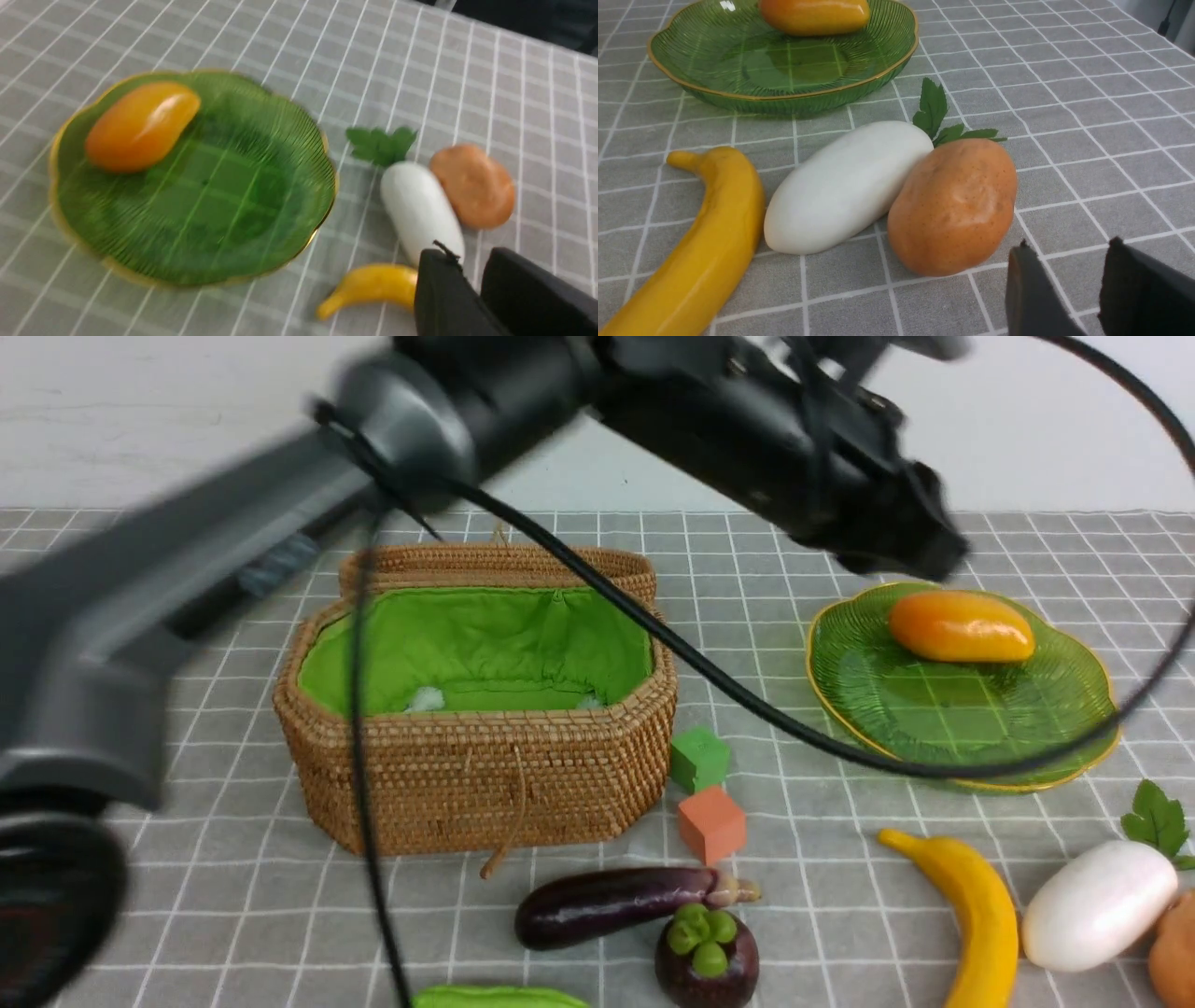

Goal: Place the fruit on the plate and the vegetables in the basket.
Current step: Take a chayote with your left arm and place it on the basket on the left.

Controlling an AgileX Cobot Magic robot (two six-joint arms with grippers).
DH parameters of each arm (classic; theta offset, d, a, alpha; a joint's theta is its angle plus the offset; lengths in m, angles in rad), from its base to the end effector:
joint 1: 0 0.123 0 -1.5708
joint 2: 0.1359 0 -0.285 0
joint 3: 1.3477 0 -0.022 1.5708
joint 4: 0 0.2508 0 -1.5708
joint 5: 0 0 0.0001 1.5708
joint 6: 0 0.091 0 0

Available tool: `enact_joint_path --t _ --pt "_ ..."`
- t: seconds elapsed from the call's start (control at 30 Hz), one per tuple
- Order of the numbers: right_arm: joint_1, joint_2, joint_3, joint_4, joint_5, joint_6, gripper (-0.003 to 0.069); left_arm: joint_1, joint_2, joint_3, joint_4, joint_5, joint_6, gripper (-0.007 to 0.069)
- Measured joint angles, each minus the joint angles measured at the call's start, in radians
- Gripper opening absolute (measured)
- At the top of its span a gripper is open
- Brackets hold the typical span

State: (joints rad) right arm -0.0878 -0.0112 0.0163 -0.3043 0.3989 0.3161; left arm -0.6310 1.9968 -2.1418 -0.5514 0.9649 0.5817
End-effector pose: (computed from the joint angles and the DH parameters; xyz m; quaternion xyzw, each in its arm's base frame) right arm 0.0505 -0.0151 0.1741 0.0836 0.7999 -0.0627 0.5909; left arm 0.3450 -0.3006 0.3932 0.4594 0.7511 -0.2771 0.3848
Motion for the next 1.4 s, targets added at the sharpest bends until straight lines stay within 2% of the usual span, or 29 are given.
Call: enact_joint_path --t 0.07,0.1,0.17,0.2,0.23,0.27,0.33,0.4,0.5,0.7,1.0,1.23,1.33,1.4 --pt "0.000 0.000 0.000 0.000 0.000 0.000 0.0242 0.015 -0.057 0.027 0.076 0.008 -0.047 0.0127" --pt "0.000 0.000 0.000 0.000 0.000 0.000 0.0242 0.035 -0.167 0.105 0.203 0.004 -0.121 0.0155" --pt "0.000 0.000 0.000 0.000 0.000 0.000 0.0242 0.041 -0.274 0.207 0.314 0.003 -0.178 0.0195" --pt "0.000 0.000 0.000 0.000 0.000 0.000 0.0242 0.041 -0.285 0.220 0.326 0.003 -0.184 0.0206" --pt "0.000 0.000 0.000 0.000 0.000 0.000 0.0242 0.041 -0.375 0.335 0.407 0.003 -0.221 0.0258" --pt "0.000 0.000 0.000 0.000 0.000 0.000 0.0242 0.041 -0.385 0.350 0.416 0.003 -0.225 0.0265" --pt "0.000 0.000 0.000 0.000 0.000 0.000 0.0242 0.040 -0.491 0.556 0.502 0.004 -0.251 0.0352" --pt "0.000 0.000 0.000 0.000 0.000 0.000 0.0242 0.040 -0.530 0.694 0.535 0.006 -0.254 0.0405" --pt "0.000 0.000 0.000 0.000 0.001 0.000 0.0242 0.040 -0.541 0.882 0.539 0.003 -0.234 0.0459" --pt "0.000 0.000 0.000 0.000 0.001 0.000 0.0242 -0.005 -0.483 1.091 0.520 -0.021 -0.054 0.0480" --pt "0.000 0.000 0.000 0.000 0.001 0.000 0.0242 -0.043 -0.336 1.103 0.511 -0.145 0.071 0.0480" --pt "0.000 0.000 0.000 0.000 0.000 0.000 0.0242 -0.043 -0.223 1.103 0.526 -0.173 0.073 0.0476" --pt "0.000 0.000 0.000 0.000 0.000 0.000 0.0242 -0.043 -0.219 1.100 0.530 -0.150 0.073 0.0433" --pt "0.000 0.000 0.000 0.000 0.000 0.000 0.0242 -0.043 -0.228 1.091 0.531 -0.122 0.073 0.0430"
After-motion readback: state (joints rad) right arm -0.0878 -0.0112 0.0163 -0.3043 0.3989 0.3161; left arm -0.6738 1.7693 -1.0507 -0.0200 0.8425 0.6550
